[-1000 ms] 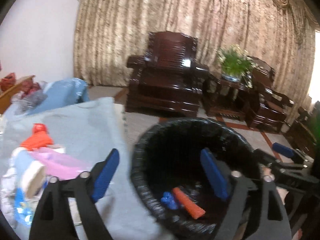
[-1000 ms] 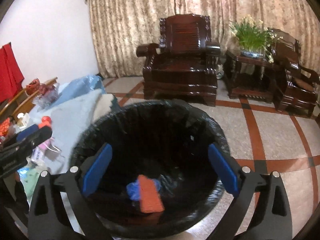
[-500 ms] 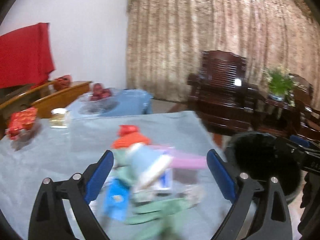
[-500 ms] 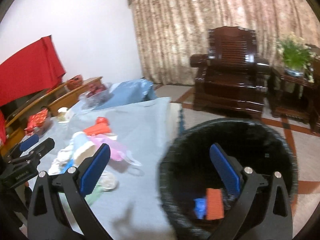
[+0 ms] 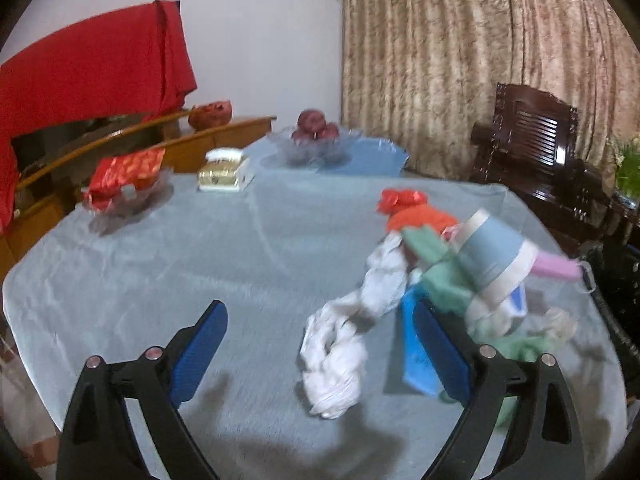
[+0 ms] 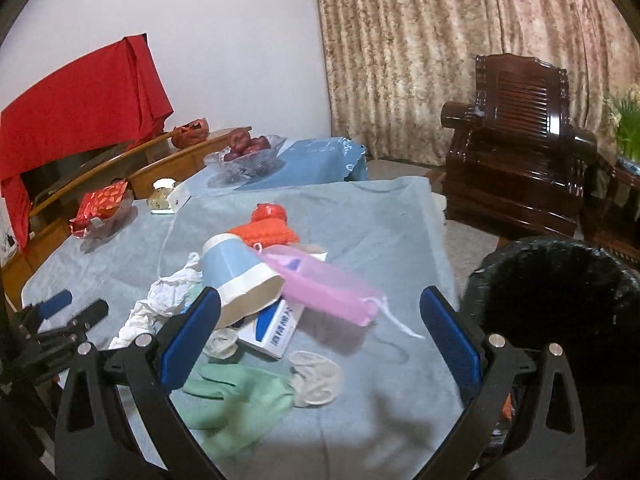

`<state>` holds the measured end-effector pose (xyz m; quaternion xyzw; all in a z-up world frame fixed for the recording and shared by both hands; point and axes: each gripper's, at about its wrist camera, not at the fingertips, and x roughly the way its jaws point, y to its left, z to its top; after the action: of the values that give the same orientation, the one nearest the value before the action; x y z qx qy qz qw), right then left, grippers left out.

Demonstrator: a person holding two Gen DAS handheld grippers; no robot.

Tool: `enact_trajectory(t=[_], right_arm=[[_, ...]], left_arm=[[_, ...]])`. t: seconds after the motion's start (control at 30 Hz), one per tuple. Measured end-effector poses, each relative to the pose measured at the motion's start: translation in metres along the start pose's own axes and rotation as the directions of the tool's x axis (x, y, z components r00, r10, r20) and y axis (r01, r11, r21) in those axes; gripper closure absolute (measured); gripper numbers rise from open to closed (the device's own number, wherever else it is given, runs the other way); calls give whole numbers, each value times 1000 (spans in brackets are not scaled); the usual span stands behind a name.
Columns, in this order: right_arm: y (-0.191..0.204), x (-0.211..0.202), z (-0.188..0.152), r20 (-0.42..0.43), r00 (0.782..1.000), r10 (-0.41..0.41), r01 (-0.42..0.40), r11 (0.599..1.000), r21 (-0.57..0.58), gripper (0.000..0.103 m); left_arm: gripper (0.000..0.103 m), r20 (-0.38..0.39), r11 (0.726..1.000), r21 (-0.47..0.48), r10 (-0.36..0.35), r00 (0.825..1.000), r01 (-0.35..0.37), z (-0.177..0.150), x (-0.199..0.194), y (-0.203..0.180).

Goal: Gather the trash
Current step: 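Grasp the white tissue with left tool while right tool approaches the paper cup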

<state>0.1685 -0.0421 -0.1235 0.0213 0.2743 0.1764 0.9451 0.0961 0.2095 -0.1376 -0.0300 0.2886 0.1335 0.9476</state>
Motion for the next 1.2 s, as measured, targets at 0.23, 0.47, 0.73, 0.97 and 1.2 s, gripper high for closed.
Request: enact_trajectory(t=[0.23, 0.47, 0.73, 0.97, 1.2], right_arm=[[16, 21, -13, -42, 999, -3, 2, 1000, -29, 6], [22, 33, -13, -55, 998, -4, 1, 999, -45, 6], [35, 38, -6, -40, 999, 6, -9, 996, -88, 6], [48, 53, 5, -39, 999, 33, -37, 994, -100, 6], [61, 73, 11, -54, 998, 40, -46, 991, -129, 6]], left_arm=[[13, -77, 999, -35, -5, 997, 3, -17, 30, 4], [52, -167, 998, -54, -41, 985, 32, -23, 57, 1], [80, -123, 991, -114, -85, 989, 71, -14, 37, 11], [80, -31, 989, -137, -64, 997, 59, 5, -4, 21], [80, -4, 992, -113, -54, 999, 53, 18, 1, 16]])
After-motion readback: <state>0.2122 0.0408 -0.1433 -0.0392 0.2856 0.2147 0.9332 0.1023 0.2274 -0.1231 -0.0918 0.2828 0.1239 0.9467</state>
